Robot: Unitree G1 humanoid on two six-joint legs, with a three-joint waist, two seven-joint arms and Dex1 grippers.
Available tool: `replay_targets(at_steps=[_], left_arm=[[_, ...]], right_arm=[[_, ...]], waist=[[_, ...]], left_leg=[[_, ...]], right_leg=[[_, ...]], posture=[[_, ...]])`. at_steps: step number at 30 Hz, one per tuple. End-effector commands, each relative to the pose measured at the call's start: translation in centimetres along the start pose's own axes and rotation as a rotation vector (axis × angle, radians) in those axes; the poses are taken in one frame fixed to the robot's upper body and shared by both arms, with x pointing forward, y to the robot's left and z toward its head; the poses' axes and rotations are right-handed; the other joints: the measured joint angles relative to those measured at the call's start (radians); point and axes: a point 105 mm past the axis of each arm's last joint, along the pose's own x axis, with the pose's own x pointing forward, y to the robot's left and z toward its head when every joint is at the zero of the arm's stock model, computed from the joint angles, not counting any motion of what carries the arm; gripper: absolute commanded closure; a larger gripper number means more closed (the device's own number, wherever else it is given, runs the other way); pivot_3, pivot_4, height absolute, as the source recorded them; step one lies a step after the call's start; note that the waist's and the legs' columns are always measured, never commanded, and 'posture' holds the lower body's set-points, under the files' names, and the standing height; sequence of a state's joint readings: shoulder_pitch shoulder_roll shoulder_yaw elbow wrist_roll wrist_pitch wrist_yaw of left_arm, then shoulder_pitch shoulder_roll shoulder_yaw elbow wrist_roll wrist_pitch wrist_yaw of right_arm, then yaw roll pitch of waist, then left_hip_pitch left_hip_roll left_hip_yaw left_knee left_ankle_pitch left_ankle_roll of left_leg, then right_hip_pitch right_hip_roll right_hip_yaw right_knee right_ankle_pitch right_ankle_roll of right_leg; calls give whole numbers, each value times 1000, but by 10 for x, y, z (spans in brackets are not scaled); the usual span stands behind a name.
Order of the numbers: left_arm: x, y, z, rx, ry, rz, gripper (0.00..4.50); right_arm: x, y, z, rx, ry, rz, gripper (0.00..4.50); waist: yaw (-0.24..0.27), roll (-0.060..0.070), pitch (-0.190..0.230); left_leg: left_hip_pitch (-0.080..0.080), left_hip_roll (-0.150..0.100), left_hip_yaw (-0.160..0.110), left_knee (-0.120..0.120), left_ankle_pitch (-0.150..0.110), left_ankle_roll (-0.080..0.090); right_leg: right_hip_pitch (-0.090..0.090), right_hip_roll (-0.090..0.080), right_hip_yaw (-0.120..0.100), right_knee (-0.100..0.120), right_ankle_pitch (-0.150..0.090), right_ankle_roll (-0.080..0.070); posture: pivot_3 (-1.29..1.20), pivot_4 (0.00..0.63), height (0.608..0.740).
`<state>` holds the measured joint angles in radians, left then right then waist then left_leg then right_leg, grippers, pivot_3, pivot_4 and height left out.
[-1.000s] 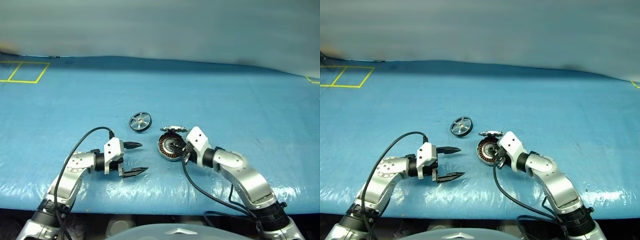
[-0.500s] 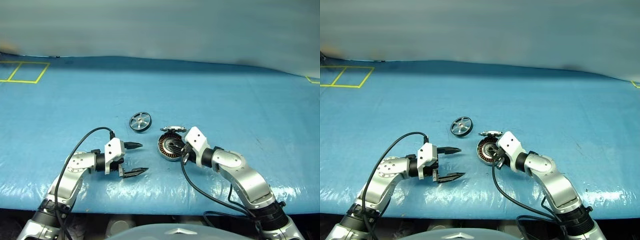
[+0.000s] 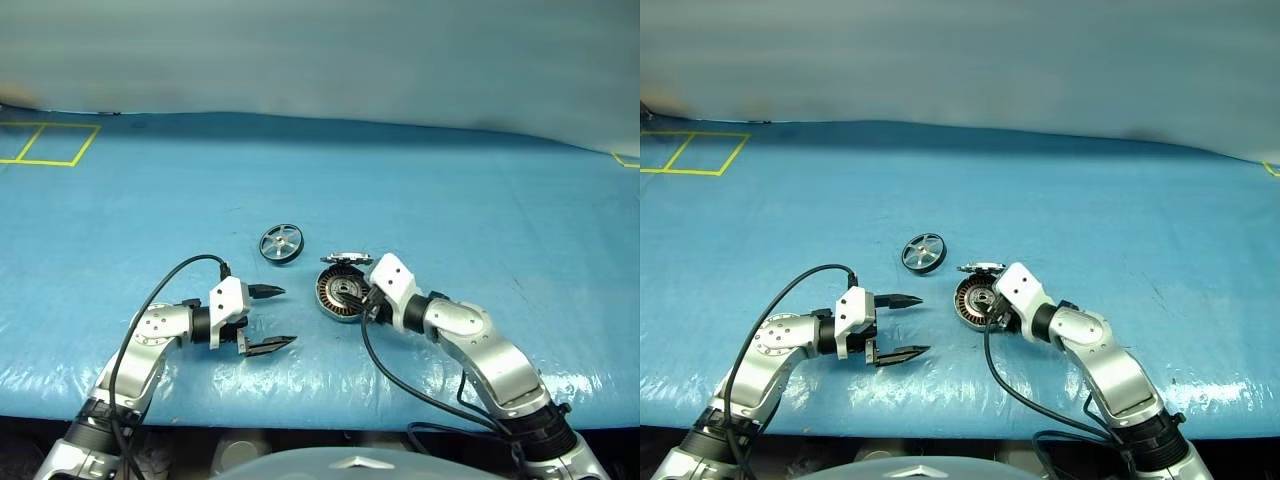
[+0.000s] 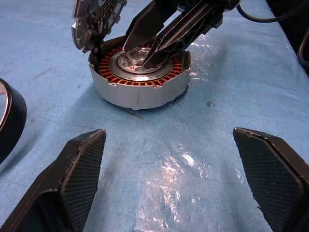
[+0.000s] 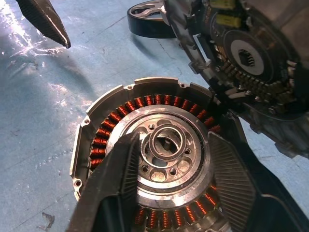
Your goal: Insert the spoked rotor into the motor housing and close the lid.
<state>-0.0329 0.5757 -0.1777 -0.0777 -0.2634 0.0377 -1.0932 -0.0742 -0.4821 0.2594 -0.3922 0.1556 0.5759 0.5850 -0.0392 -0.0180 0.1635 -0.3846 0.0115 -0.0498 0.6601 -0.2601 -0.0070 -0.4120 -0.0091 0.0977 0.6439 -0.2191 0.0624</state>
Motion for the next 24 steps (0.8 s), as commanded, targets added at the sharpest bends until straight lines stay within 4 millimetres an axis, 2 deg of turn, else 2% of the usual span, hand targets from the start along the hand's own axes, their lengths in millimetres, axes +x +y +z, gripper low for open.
replay_targets(at_steps=[1, 2, 12, 15, 24], left_arm=[[1, 1, 3, 17, -9, -4, 0], [1, 2, 3, 17, -9, -4, 0], [1, 3, 2, 16, -10, -4, 0], [1, 3, 3, 17, -10, -5, 0], [1, 3, 3, 17, -9, -5, 0]], right_arm=[[-3, -6, 5, -2, -19, -19, 1150], [-3, -6, 7, 1, -29, -21, 814], [-7, -6, 22, 28, -114, -16, 814], [-7, -5, 24, 32, -125, 1, 1427], [-1, 0, 18, 31, -102, 9, 4403]], waist=[[0, 0, 0], [0, 0, 0], [0, 0, 0], [0, 0, 0], [0, 0, 0]], left_leg=[[0, 0, 0, 0, 0, 0], [0, 0, 0, 0, 0, 0], [0, 0, 0, 0, 0, 0], [0, 0, 0, 0, 0, 0], [0, 0, 0, 0, 0, 0]], right_leg=[[0, 0, 0, 0, 0, 0], [0, 0, 0, 0, 0, 0], [0, 0, 0, 0, 0, 0], [0, 0, 0, 0, 0, 0], [0, 0, 0, 0, 0, 0]], posture=[[0, 150, 740], [0, 150, 740], [0, 150, 740], [0, 150, 740], [0, 150, 740]])
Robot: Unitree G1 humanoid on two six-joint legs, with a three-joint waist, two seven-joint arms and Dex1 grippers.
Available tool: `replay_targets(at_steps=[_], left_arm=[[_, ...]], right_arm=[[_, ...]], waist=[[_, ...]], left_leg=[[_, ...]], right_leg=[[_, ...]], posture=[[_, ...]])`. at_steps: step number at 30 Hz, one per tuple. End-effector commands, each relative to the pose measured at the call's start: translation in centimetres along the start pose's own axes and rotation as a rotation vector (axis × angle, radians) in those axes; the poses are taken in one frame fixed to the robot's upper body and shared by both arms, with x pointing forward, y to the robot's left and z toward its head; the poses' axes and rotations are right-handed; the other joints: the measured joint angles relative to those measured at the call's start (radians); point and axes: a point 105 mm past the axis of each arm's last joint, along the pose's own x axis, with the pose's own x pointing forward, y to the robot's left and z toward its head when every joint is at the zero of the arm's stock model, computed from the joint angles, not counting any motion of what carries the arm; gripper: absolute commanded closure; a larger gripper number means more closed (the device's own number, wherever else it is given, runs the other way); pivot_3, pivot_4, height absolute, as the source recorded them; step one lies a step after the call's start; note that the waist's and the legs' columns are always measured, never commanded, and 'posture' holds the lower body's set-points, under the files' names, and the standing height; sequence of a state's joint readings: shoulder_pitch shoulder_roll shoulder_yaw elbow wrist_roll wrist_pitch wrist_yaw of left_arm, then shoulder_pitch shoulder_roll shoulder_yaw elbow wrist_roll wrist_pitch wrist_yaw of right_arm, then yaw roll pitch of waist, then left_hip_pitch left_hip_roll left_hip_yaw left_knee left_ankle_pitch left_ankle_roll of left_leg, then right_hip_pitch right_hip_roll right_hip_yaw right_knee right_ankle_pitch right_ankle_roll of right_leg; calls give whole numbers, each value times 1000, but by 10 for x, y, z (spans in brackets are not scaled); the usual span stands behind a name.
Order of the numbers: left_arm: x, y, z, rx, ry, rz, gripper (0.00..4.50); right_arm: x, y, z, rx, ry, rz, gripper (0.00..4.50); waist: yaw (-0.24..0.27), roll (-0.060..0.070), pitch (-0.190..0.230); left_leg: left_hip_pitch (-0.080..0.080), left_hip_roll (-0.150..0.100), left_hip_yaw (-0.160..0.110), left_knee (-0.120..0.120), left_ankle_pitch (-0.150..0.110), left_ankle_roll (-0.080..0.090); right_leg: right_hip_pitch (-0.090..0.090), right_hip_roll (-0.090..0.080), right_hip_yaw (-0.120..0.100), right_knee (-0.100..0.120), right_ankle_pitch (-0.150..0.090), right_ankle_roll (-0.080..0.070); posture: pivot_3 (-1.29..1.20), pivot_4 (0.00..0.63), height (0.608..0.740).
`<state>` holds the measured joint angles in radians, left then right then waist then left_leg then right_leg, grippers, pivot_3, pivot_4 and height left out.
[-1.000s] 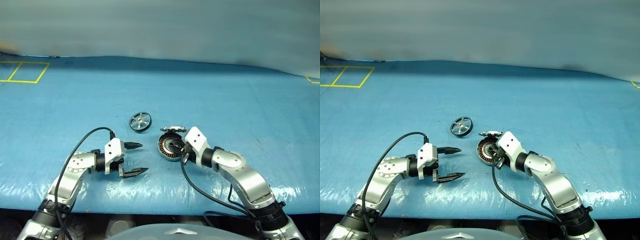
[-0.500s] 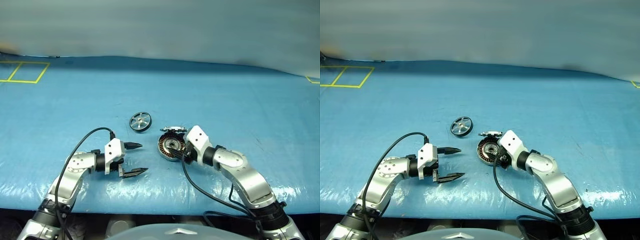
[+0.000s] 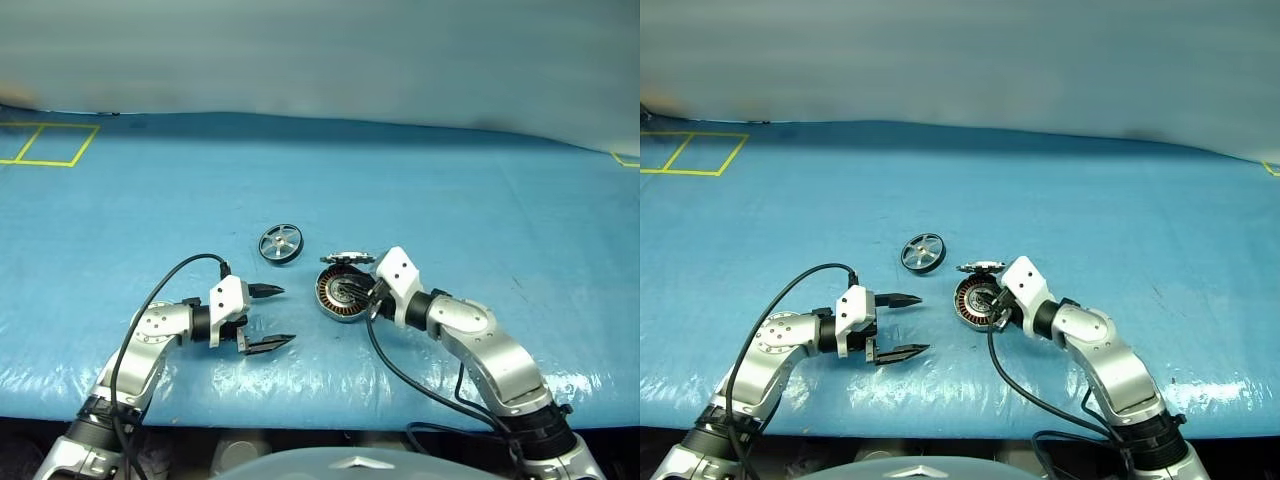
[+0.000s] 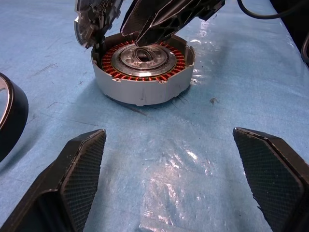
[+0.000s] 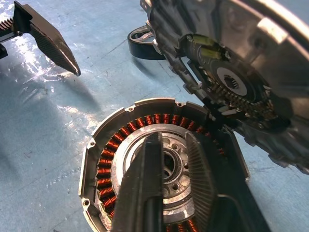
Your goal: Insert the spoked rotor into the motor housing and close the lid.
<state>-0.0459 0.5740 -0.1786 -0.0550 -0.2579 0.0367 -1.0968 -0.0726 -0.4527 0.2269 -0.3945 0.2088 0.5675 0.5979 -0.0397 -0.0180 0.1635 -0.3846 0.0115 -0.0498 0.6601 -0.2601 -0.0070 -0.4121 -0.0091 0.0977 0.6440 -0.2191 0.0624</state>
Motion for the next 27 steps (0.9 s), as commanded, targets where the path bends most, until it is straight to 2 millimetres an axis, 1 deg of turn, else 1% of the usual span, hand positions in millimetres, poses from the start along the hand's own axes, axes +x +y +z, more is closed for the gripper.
replay_targets(at_steps=[1, 8, 10, 12, 14, 17, 21, 24, 27], left_arm=[[1, 0, 5, 21, -18, -7, 0], [1, 0, 4, 20, -16, -8, 0], [1, 0, 4, 21, -17, -7, 0], [1, 0, 4, 22, -17, -6, 0], [1, 0, 4, 22, -18, -7, 0], [1, -1, 5, 22, -19, -7, 0], [1, -1, 5, 24, -20, -7, 0], [1, -1, 5, 25, -20, -7, 0], [1, 0, 5, 26, -20, -8, 0]], right_arm=[[1, 0, 10, -18, -38, -2, 4464], [4, 0, -1, -16, 13, -9, 4464], [6, -1, -14, -33, 72, -24, 4464], [7, -3, -22, -45, 110, -38, 4464], [7, -2, -28, -27, 130, -34, 4464], [7, 0, -38, -45, 179, -31, 4464], [6, 7, -47, -48, 219, -1, 4464], [4, 3, -58, -85, 277, -27, 4464], [3, -2, -70, -86, 336, -63, 4464]], waist=[[0, 0, 0], [0, 0, 0], [-1, 0, 0], [-1, 0, 0], [-1, -1, 0], [-1, -1, -1], [-1, -2, -2], [0, -2, -4], [0, -5, -8]], left_leg=[[0, 0, 0, 0, 0, 0], [0, 0, 0, 0, 0, 0], [0, 0, 0, 0, 0, 0], [0, 0, 0, 0, 0, 0], [1, 0, 0, 0, 0, 0], [1, 0, 0, 0, 0, 0], [3, 0, 0, 0, 0, 0], [3, 0, 0, 0, 0, 0], [4, 0, 0, 0, 0, 0]], right_leg=[[0, 0, 0, 0, 0, 0], [0, 0, 0, 0, 0, 0], [0, 0, 0, 0, 0, 0], [0, 0, 0, 0, 0, 0], [1, 0, 0, 0, 0, 0], [2, 0, 0, 0, 0, 0], [3, 0, 0, 0, 0, 0], [3, 0, 0, 0, 0, 0], [4, 0, 0, 0, 0, 0]], posture=[[0, 150, 740], [0, 150, 740], [0, 150, 740], [0, 150, 740], [0, 150, 740], [0, 150, 740], [0, 150, 740], [0, 150, 740], [0, 150, 740]])
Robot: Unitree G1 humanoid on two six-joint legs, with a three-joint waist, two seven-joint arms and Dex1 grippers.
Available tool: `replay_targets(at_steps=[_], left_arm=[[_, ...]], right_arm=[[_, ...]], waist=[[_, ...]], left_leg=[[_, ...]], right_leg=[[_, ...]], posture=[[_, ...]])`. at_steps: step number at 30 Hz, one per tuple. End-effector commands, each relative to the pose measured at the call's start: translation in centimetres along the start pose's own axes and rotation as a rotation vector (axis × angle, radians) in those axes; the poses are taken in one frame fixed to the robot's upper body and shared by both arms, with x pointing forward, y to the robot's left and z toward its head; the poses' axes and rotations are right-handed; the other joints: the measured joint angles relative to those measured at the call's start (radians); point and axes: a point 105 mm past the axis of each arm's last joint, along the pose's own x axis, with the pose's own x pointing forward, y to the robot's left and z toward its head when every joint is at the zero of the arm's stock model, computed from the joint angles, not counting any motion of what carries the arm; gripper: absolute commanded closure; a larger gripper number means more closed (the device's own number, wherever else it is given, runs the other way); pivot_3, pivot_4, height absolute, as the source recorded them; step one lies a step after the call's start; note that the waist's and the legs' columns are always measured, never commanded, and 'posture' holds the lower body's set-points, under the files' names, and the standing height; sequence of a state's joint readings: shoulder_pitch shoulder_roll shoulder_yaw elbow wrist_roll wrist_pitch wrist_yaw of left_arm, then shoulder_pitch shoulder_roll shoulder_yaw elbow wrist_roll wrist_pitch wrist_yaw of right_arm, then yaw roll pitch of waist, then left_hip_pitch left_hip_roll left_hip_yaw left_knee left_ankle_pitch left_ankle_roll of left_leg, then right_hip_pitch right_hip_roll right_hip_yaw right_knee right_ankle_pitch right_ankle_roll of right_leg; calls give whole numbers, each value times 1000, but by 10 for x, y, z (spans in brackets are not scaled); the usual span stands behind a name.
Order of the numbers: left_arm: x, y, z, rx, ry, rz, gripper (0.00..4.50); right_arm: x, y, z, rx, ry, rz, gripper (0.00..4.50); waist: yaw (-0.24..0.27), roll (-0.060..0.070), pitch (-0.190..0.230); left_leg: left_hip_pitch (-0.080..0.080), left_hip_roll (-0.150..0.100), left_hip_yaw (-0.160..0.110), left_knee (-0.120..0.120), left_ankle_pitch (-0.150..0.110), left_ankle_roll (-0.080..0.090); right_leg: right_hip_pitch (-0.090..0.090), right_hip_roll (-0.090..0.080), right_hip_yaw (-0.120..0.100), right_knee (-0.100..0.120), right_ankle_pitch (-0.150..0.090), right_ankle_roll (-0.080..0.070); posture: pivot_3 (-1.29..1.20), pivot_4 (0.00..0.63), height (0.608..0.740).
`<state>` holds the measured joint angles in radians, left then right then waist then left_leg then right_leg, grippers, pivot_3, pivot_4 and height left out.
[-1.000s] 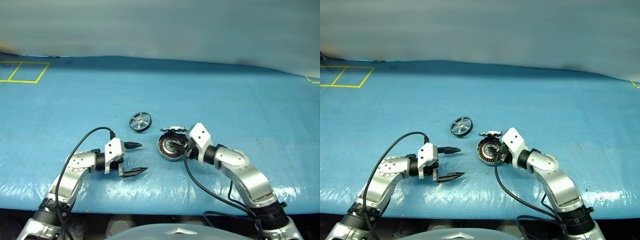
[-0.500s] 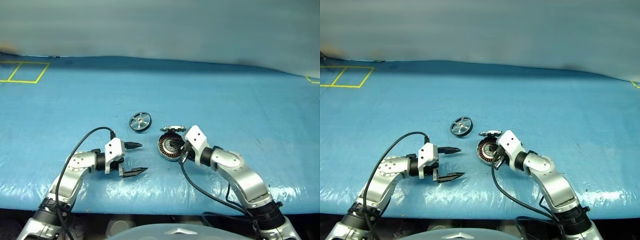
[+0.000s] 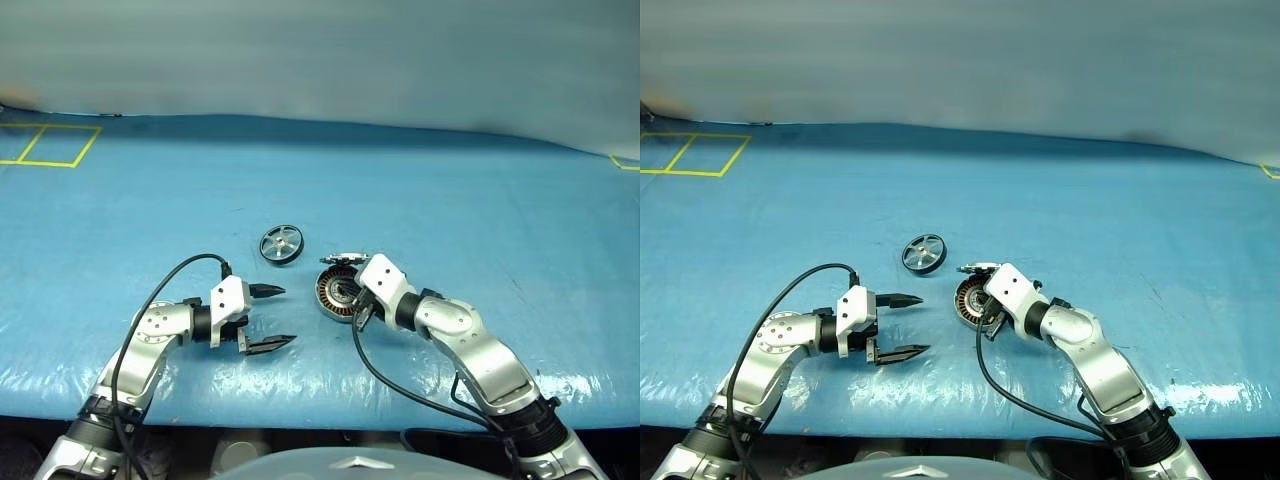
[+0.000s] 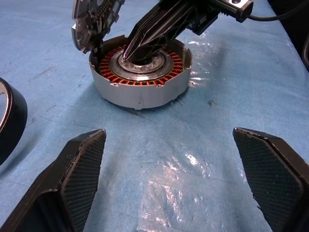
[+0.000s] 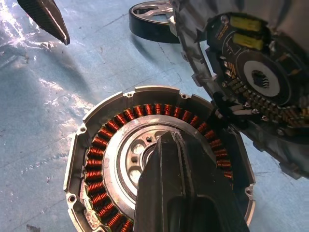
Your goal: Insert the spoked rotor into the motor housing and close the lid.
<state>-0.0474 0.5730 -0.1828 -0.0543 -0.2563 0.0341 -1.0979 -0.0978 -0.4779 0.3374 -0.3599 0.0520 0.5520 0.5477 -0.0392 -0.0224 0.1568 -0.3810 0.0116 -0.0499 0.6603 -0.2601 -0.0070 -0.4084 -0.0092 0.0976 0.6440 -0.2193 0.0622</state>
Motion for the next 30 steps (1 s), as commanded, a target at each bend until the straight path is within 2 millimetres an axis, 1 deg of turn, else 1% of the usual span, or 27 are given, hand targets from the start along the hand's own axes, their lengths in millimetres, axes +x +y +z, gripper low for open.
replay_targets(at_steps=[1, 4, 9, 12, 14, 16, 19, 21, 23, 25, 27, 30], left_arm=[[0, 0, 5, 24, -20, -2, 0], [0, 1, 6, 24, -20, -1, 0], [0, 1, 6, 23, -22, 0, 0], [-1, 6, 9, 6, -51, 28, 0], [-3, 15, 14, -15, -74, 66, 0], [-6, 30, 19, -44, -100, 122, 0], [-11, 45, 26, -58, -123, 165, 0], [-15, 56, 24, -13, -76, 215, 0], [-13, 59, 21, 23, -46, 252, 0], [-8, 61, 32, 50, -64, 260, 0], [-8, 71, 40, 75, -56, 284, 0], [-6, 85, 46, 113, -20, 296, 0]], right_arm=[[-1, 8, -54, 88, 211, 5, 4464], [-3, 13, -44, 143, 153, 34, 4464], [-6, 12, -23, 170, 26, 46, 4464], [-9, 9, 2, 226, -108, 51, 4464], [-13, 4, 17, 250, -184, 44, 4464], [-20, 5, 28, 248, -221, 67, 4464], [-27, 21, 29, 208, -186, 145, 4464], [-34, 29, 30, 175, -167, 177, 4464], [-39, 27, 30, 159, -162, 157, 4464], [-44, 25, 33, 158, -176, 144, 4464], [-49, 27, 38, 148, -189, 149, 4464], [-54, 30, 40, 131, -193, 151, 4464]], waist=[[0, -2, -2], [0, -3, -4], [0, -3, -4], [-1, -3, -4], [-3, -1, -2], [-2, 2, 0], [-1, 4, 2], [1, 4, 1], [1, 4, 2], [0, 4, 2], [1, 3, 3], [5, 1, 4]], left_leg=[[1, 0, 0, 0, 0, 0], [4, 1, 0, 0, 0, 0], [2, 1, 0, -1, 0, 0], [2, 1, 0, -3, 0, 0], [1, 1, 0, -4, 0, 0], [-1, 1, 0, -4, 0, 0], [-2, 1, 0, -3, 0, 0], [-3, 0, 0, -3, 0, 0], [-3, 0, -1, -3, 0, 0], [-3, 0, -1, -4, 0, 0], [-3, 0, -1, -3, 0, 0], [-4, 0, -2, -2, 0, 0]], right_leg=[[0, 0, 0, 0, 0, 0], [2, 0, 0, 0, 0, 0], [2, 0, 0, 0, 0, 0], [0, 0, 0, 0, -1, -1], [-2, 1, 0, 0, -1, -1], [-3, 1, 0, 0, -1, -1], [-4, 1, 0, 0, 0, 0], [-4, 0, -1, -1, 0, 0], [-4, 0, -1, -1, 0, 0], [-4, 0, 0, -1, 0, 0], [-4, 0, 0, -1, 0, 0], [-3, 1, -2, -1, 0, 0]], posture=[[0, 150, 740], [0, 150, 740], [0, 150, 740], [0, 150, 740], [0, 150, 740], [0, 150, 740], [0, 150, 740], [0, 150, 740], [0, 150, 740], [0, 150, 740], [0, 150, 740], [0, 150, 740]])
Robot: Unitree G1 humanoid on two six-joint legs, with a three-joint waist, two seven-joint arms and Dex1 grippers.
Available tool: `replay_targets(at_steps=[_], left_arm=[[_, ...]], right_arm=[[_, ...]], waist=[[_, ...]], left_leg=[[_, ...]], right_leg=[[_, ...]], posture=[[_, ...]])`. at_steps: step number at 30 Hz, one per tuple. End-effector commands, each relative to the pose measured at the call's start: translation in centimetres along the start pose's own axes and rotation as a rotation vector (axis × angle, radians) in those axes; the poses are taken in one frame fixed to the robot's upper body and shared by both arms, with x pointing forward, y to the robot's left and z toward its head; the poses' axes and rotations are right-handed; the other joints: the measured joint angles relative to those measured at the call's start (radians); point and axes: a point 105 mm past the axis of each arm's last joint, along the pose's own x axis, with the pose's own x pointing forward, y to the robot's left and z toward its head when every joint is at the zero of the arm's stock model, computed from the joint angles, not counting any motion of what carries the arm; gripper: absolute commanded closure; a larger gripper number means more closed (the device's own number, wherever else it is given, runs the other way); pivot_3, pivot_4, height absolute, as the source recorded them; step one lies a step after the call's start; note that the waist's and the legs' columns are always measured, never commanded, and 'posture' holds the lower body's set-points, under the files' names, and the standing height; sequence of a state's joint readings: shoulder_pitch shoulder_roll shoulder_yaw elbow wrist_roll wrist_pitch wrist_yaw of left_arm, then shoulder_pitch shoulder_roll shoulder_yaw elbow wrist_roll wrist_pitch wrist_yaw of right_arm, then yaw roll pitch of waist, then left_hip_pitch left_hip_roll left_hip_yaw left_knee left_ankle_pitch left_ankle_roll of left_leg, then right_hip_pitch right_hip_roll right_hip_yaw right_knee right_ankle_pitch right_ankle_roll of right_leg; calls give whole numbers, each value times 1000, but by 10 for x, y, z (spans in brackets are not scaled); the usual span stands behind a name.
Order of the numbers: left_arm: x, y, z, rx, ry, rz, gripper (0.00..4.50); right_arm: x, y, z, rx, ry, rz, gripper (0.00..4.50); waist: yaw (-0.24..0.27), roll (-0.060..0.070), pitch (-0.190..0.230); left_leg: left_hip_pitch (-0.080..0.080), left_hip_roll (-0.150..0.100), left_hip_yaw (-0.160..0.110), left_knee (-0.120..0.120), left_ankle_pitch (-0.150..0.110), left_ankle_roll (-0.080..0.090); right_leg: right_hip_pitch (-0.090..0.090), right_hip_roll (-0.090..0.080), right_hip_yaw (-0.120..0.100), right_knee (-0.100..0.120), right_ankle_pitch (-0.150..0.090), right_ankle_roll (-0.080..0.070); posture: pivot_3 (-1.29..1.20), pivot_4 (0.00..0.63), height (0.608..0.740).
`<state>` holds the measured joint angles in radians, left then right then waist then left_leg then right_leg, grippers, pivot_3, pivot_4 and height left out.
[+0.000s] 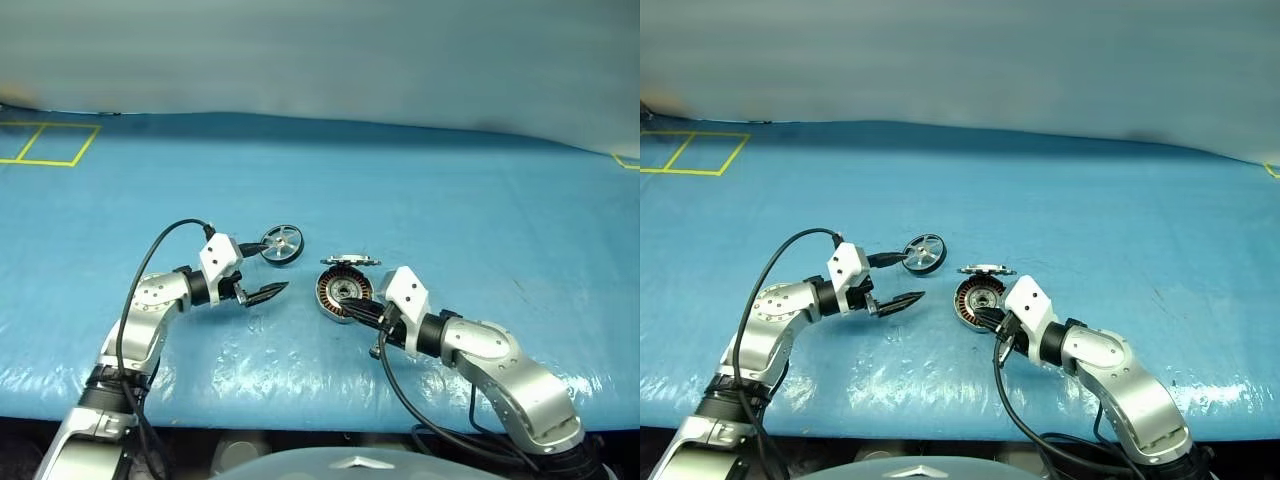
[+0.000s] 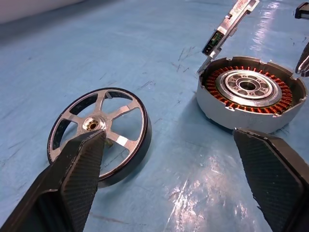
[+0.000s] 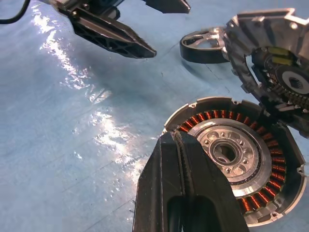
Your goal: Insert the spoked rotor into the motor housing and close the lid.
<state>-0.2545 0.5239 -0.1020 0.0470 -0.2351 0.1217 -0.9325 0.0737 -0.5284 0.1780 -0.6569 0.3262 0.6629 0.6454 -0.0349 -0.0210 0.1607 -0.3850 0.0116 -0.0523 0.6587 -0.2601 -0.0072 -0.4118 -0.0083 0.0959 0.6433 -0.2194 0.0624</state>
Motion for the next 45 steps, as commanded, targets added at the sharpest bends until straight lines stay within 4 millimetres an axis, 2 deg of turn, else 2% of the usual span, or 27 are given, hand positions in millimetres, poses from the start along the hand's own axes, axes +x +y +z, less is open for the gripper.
replay_targets(at_steps=[1, 6, 12, 16, 18, 21, 30, 41, 45], left_arm=[[5, 18, 19, 96, -1, 19, 0], [11, 40, 33, 90, -25, 17, 0], [18, 61, 12, 153, 130, 0, 0], [32, 65, 13, 160, 142, -32, 0], [38, 64, 16, 199, 133, -47, 0], [44, 61, 17, 209, 135, -87, 0], [52, 45, -5, 198, 254, -195, 0], [56, 36, -17, 186, 296, -231, 0], [53, 32, -24, 201, 321, -253, 696]], right_arm=[[-8, 4, 14, -39, -45, -3, 4464], [-14, -4, 14, -63, -37, -92, 4464], [-14, -5, 11, -46, -39, -136, 4464], [-13, -8, 8, -59, -20, -166, 4464], [-14, -9, 8, -64, -16, -177, 4464], [-14, -9, 6, -71, -7, -187, 4464], [-13, -9, 0, -63, 8, -211, 4464], [-10, -12, -3, -87, 27, -226, 4464], [-9, -12, -4, -83, 30, -229, 4500]], waist=[[-1, 0, 0], [-4, 0, 0], [-3, 0, 0], [0, -1, 1], [0, -1, 1], [0, -1, 1], [-1, -1, 1], [-1, -1, 0], [-1, 0, 0]], left_leg=[[0, 0, 0, 1, 0, 0], [0, -1, 2, 1, 0, 0], [0, 0, 1, 0, 0, 0], [-5, -2, -1, 3, 0, 0], [-9, -2, -2, 5, 0, 0], [-10, -3, -2, 5, 0, 0], [-10, -3, -3, 5, 0, 0], [-9, -3, -4, 6, 0, 0], [-8, -3, -4, 6, 0, 0]], right_leg=[[1, 0, 0, 0, 0, 0], [0, -1, 1, 0, 0, 1], [0, 0, 0, 0, 1, 2], [-2, 0, 0, 0, 1, 2], [-5, 0, 0, -1, 5, 8], [-5, 0, 0, -1, 5, 8], [-5, 0, 0, 0, 5, 8], [-4, 0, 0, 0, 5, 9], [-3, 0, 0, 0, 5, 9]], posture=[[0, 150, 740], [0, 150, 740], [0, 150, 740], [0, 150, 740], [0, 150, 740], [0, 150, 740], [0, 150, 740], [0, 150, 740], [0, 150, 740]])
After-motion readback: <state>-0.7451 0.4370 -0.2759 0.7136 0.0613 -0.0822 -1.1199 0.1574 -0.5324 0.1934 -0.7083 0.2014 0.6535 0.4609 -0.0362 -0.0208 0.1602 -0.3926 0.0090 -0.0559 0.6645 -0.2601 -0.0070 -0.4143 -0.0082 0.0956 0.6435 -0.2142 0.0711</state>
